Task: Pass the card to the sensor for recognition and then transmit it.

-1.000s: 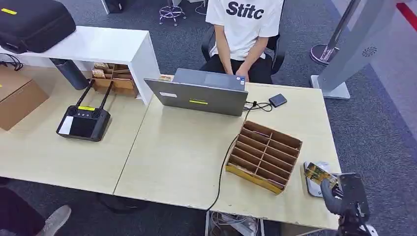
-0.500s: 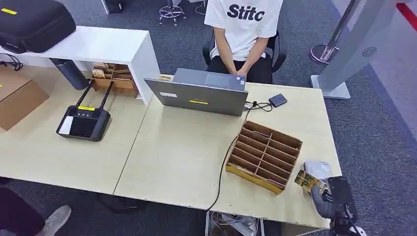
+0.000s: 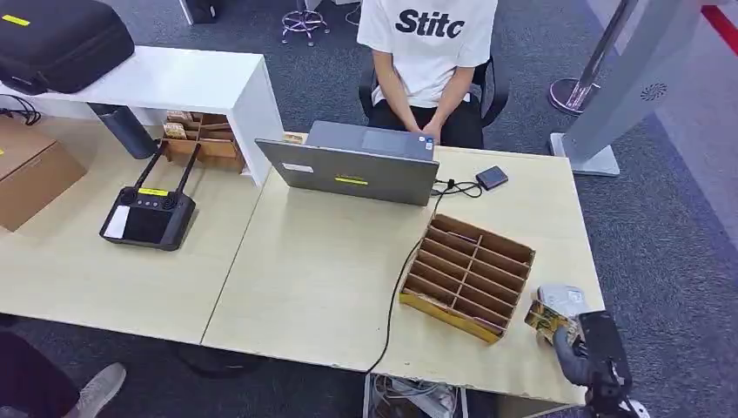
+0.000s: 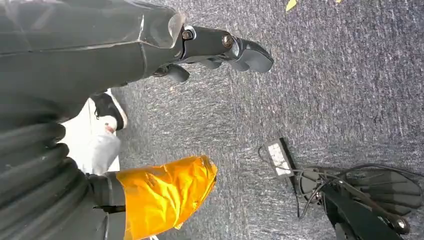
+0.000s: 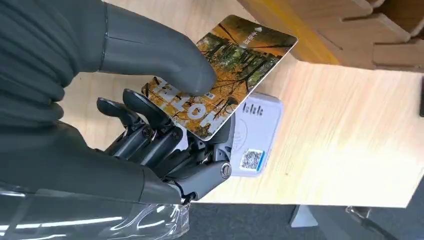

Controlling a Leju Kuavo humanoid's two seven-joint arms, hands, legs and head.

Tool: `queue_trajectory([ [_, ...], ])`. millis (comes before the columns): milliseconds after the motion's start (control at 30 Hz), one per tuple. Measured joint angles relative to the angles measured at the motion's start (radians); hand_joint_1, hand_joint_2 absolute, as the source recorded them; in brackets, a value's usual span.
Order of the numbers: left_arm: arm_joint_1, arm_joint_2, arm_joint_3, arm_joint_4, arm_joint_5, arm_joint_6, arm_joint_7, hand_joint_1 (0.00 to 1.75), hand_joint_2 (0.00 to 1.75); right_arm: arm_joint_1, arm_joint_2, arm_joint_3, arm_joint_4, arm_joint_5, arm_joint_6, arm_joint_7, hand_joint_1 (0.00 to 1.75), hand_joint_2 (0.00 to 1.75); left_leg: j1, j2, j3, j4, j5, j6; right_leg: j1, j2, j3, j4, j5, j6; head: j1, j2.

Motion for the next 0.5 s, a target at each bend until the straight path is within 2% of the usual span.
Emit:
queue_trajectory([
  [500,0.002,0.0,-0.002,0.0,-0.008,0.005,0.0,0.0,1.75,-0.051,-0.026,-0.058,0.029,0.028,-0.018,0.003,1.75,1.75,0.0,0.0,0.0,0.0,0.0,0.0,0.0,0.0,0.0,0.0,0.0,0.0,0.0,0.0],
])
